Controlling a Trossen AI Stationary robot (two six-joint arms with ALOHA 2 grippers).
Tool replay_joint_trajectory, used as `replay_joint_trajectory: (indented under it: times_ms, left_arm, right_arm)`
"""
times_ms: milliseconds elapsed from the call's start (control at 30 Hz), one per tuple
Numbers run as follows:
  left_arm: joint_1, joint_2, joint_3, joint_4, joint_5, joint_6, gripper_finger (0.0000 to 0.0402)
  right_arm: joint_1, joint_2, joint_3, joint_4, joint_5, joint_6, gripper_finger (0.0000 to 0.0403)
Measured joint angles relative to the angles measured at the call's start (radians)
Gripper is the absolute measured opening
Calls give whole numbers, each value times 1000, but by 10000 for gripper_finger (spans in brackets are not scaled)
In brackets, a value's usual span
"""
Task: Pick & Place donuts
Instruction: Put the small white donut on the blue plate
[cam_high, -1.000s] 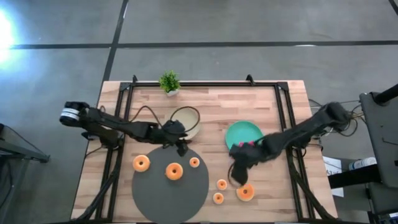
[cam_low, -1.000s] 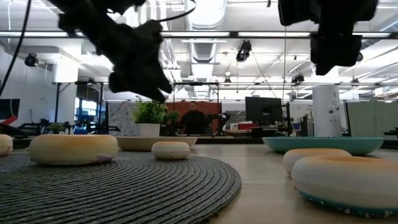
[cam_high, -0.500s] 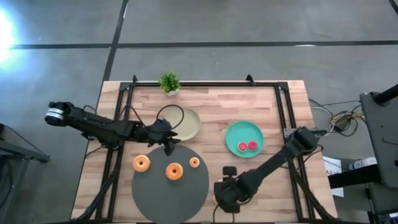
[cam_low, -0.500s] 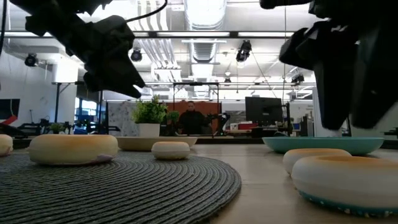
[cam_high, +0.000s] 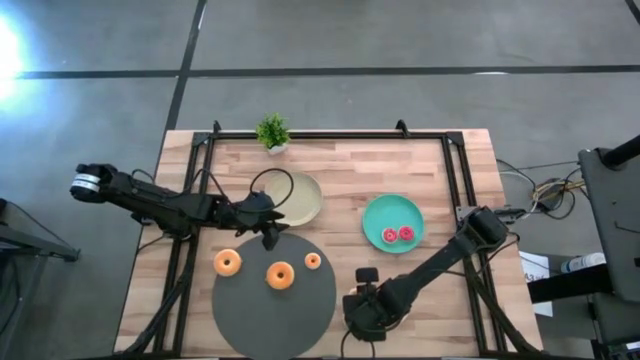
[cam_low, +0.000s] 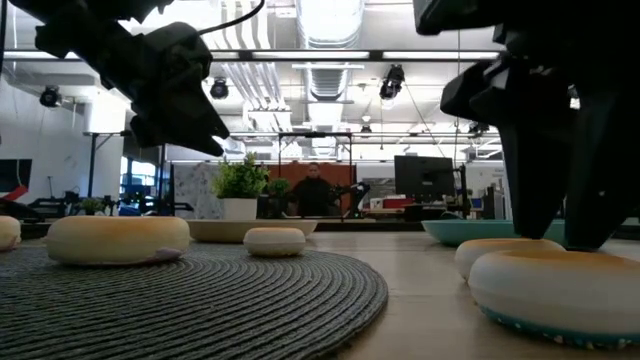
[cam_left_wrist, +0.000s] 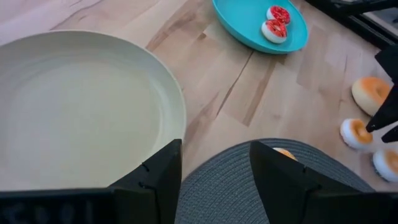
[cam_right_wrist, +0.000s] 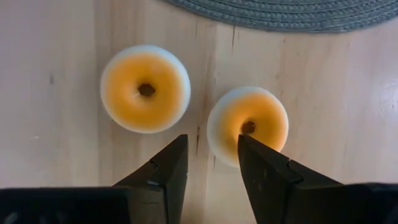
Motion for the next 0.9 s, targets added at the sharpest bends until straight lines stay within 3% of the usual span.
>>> replay_joint_trajectory:
  times_ms: [400, 733, 900]
  left_arm:
    - [0, 0, 0, 0, 0, 5, 163]
    - [0, 1, 0, 0, -1, 5, 163]
    - [1, 1, 0, 0, -1, 6, 163]
  right_arm:
    - [-30, 12, -35, 60, 26, -55, 118]
    - [-60, 25, -36, 74, 24, -39, 17]
    - [-80, -11, -39, 41, 5, 59, 10]
